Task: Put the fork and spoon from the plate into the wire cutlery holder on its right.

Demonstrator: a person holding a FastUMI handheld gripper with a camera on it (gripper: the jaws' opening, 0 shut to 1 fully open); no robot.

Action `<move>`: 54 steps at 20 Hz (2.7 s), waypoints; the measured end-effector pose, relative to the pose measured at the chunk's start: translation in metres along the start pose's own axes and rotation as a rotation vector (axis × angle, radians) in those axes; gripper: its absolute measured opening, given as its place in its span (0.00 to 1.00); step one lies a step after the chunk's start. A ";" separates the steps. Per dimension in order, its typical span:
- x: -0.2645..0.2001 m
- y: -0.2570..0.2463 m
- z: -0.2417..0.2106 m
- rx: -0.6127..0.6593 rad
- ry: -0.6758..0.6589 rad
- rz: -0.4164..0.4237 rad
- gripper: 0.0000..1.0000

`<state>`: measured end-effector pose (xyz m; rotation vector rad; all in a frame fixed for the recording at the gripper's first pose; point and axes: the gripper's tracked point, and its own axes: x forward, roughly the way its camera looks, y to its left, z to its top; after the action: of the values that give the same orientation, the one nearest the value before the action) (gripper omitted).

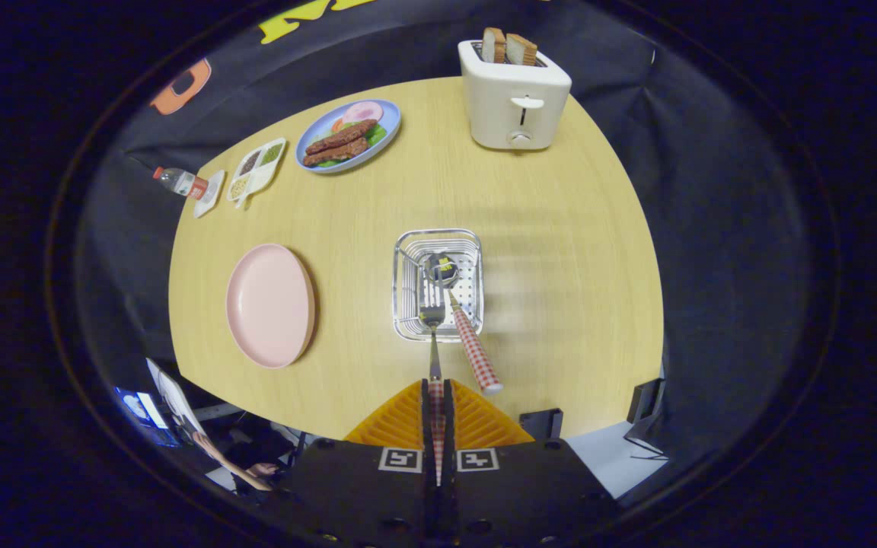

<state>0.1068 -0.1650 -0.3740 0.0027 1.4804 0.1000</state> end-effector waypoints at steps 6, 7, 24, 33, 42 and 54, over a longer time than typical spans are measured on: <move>0.006 0.005 0.019 0.035 0.047 0.002 0.02; 0.008 0.005 0.022 0.029 0.054 -0.003 0.05; -0.019 0.023 0.052 -0.036 -0.108 0.025 0.24; -0.080 0.067 0.066 -0.064 -0.401 0.035 0.72; -0.184 0.158 0.056 -0.141 -0.859 0.049 0.95; -0.268 0.231 0.001 -0.138 -1.244 0.010 0.95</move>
<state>0.0690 0.0467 -0.0928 -0.0340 0.2290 0.1669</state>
